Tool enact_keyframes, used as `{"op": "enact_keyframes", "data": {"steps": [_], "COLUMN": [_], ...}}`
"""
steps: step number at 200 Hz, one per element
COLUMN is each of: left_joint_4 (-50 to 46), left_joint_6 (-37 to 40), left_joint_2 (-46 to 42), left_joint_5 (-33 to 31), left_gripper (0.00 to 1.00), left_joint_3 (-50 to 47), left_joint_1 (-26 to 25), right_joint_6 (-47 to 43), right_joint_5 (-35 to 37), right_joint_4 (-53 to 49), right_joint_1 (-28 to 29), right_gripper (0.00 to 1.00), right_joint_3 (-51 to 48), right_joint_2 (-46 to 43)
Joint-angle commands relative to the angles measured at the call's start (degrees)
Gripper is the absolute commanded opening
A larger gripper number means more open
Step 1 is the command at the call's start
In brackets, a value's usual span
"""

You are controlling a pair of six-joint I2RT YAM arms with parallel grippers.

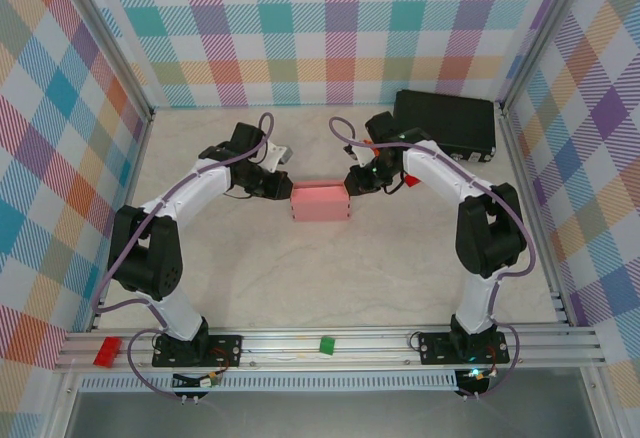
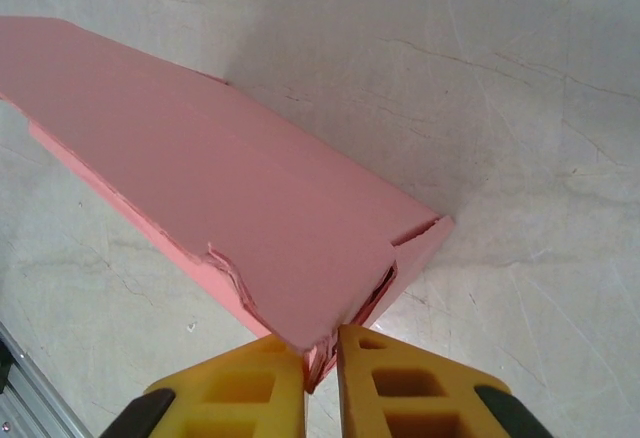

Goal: Fold the paper box

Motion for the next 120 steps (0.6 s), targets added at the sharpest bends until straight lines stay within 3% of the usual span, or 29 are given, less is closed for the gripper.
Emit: {"op": "enact_keyframes", "data": {"steps": [1, 120], "left_joint_4": [-1.9, -2.7], "left_joint_6": [0.2, 1.0], "left_joint_2": [1.3, 0.8], "left_joint_5": [0.3, -0.7], "left_gripper": [0.12, 0.11], "left_joint_3": [0.0, -1.6], "left_joint_1": [-1.1, -1.4], "right_joint_6": [0.5, -0.4], "right_joint_5": [-2.6, -1.1], "right_joint_4": [-0.7, -1.9], "right_joint_1": [0.7, 1.1], "right_gripper": [0.17, 0.14], "right_joint_3": [2.0, 0.4], "right_joint_2": [0.5, 0.8]}}
